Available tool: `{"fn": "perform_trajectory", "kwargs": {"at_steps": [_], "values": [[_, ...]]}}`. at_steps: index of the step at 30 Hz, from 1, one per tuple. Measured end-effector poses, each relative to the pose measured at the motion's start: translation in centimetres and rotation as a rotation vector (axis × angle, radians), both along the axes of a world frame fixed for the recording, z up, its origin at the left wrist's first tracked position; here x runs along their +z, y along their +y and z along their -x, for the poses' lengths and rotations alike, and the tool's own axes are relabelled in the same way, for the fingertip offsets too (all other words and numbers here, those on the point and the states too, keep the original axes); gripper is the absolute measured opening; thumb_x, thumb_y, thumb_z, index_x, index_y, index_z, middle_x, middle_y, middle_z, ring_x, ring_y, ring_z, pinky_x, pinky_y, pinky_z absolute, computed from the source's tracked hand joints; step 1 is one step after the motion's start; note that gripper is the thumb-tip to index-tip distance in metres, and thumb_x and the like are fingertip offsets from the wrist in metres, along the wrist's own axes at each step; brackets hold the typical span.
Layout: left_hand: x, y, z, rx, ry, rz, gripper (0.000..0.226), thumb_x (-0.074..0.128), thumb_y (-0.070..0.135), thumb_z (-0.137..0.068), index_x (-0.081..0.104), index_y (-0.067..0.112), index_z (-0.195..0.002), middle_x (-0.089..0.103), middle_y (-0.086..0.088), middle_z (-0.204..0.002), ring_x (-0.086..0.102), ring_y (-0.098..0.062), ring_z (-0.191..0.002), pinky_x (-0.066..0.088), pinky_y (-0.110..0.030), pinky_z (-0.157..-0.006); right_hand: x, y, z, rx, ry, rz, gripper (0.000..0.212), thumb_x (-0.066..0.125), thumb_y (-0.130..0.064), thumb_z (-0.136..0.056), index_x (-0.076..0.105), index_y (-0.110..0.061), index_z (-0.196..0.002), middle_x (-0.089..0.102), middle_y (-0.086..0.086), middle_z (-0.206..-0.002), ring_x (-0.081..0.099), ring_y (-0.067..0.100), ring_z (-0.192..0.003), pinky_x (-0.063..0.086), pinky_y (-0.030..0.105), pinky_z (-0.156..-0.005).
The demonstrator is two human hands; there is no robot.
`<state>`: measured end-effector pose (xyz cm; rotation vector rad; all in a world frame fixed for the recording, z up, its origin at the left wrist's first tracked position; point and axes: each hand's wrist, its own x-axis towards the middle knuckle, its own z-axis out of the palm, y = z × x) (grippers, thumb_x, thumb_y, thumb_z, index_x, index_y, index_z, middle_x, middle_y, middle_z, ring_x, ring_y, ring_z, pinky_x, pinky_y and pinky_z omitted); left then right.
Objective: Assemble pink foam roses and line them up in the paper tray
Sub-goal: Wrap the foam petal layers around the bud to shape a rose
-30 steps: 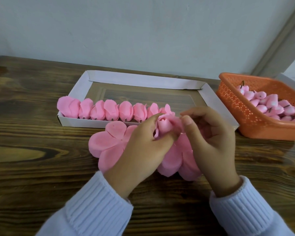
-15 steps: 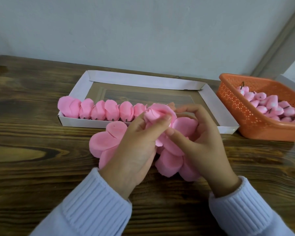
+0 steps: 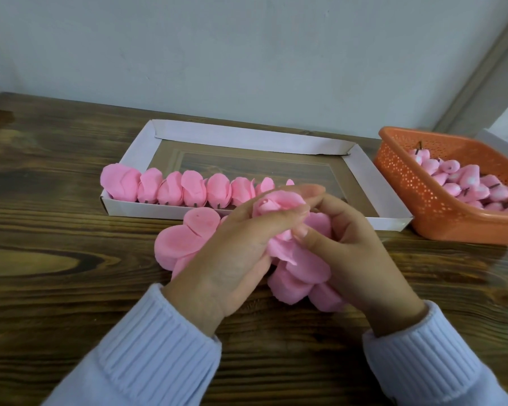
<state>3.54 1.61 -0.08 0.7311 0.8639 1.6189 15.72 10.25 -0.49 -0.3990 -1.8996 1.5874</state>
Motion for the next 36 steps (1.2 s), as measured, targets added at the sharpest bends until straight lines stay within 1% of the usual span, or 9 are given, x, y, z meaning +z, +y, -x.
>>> {"fn": "perform_trajectory", "kwargs": {"at_steps": [3,9,14,16,20,21,26,32,36], "values": [[-0.1,0.0,-0.1,0.025,0.033,0.018,0.044,0.059,0.020,-0.075,0.066,0.002,-0.114,0.062,-0.024,-0.125,0.055,-0.037,-0.123,0.041,-0.047,-0.107,0.1,-0.1,0.1,0.059,-0.005,0.052,0.020,0.068,-0.021,-0.080,0.069,-0.014,-0.099,0.072,0.001,-0.100,0.067,0.013,-0.094,0.052,0.022,-0.077],[-0.4,0.3,-0.1,0.104,0.059,0.080,0.037,0.055,0.022,-0.086,0.065,0.001,-0.115,0.068,-0.021,-0.115,0.063,-0.034,-0.114,0.042,-0.050,-0.105,0.0,-0.1,0.1,0.019,0.002,0.140,0.026,0.070,-0.016,-0.079,0.071,-0.026,-0.103,0.070,0.009,-0.104,0.067,0.019,-0.095,0.053,0.028,-0.079],[-0.5,0.5,-0.2,0.193,0.051,0.080,0.034,0.042,0.018,-0.102,0.062,-0.006,-0.115,0.067,-0.026,-0.116,0.061,-0.038,-0.115,0.042,-0.052,-0.105,-0.1,-0.1,0.2,-0.113,-0.002,0.149,0.024,0.065,-0.016,-0.082,0.066,-0.017,-0.106,0.073,0.004,-0.108,0.069,0.021,-0.099,0.055,0.029,-0.079],[-0.5,0.7,-0.1,0.250,0.029,0.083,0.033,0.042,0.016,-0.102,0.062,-0.010,-0.108,0.064,-0.029,-0.118,0.062,-0.036,-0.114,0.044,-0.051,-0.105,0.0,-0.1,0.1,-0.193,-0.038,0.124,0.021,0.067,-0.014,-0.085,0.064,-0.018,-0.106,0.075,0.003,-0.097,0.072,0.020,-0.090,0.057,0.030,-0.072],[-1.0,0.9,0.2,0.269,0.015,0.045,0.043,0.044,0.014,-0.102,0.069,0.010,-0.067,0.074,-0.015,-0.095,0.072,-0.017,-0.095,0.057,-0.025,-0.071,0.2,-0.3,0.1,-0.349,-0.084,-0.074,0.024,0.070,-0.005,-0.083,0.062,-0.022,-0.098,0.075,-0.006,-0.081,0.072,0.010,-0.075,0.055,0.019,-0.060],[-1.1,1.0,0.2,0.275,0.025,0.048,0.039,0.048,0.016,-0.100,0.072,0.013,-0.069,0.075,-0.011,-0.089,0.073,-0.016,-0.090,0.057,-0.026,-0.070,0.3,-0.5,0.1,-0.382,-0.074,-0.143,0.026,0.071,-0.004,-0.082,0.062,-0.023,-0.096,0.075,-0.008,-0.079,0.072,0.009,-0.074,0.056,0.020,-0.061],[-1.3,1.0,0.1,0.283,0.211,0.080,0.023,0.056,0.034,-0.080,0.077,0.028,-0.082,0.076,-0.001,-0.097,0.071,-0.020,-0.095,0.048,-0.050,-0.100,0.5,-1.4,0.2,-0.490,0.003,-0.514,0.031,0.076,-0.007,-0.078,0.060,-0.032,-0.088,0.069,-0.019,-0.080,0.066,-0.001,-0.072,0.047,0.008,-0.063],[-1.4,0.8,-0.9,0.183,0.312,0.089,0.058,0.063,0.054,-0.069,0.069,0.018,-0.114,0.073,-0.008,-0.110,0.069,-0.035,-0.100,0.046,-0.056,-0.101,0.1,-1.0,0.2,-0.629,0.026,-0.554,0.032,0.076,-0.010,-0.079,0.058,-0.036,-0.079,0.062,-0.019,-0.064,0.057,0.000,-0.059,0.041,0.007,-0.056],[-1.4,0.9,-1.0,0.206,0.316,0.088,0.036,0.059,0.039,-0.080,0.071,0.017,-0.107,0.074,-0.009,-0.104,0.068,-0.035,-0.102,0.049,-0.054,-0.098,0.3,-1.1,0.2,-0.602,0.037,-0.590,0.019,0.072,-0.023,-0.079,0.059,-0.037,-0.080,0.062,-0.014,-0.066,0.059,0.006,-0.061,0.043,0.011,-0.056]]}}
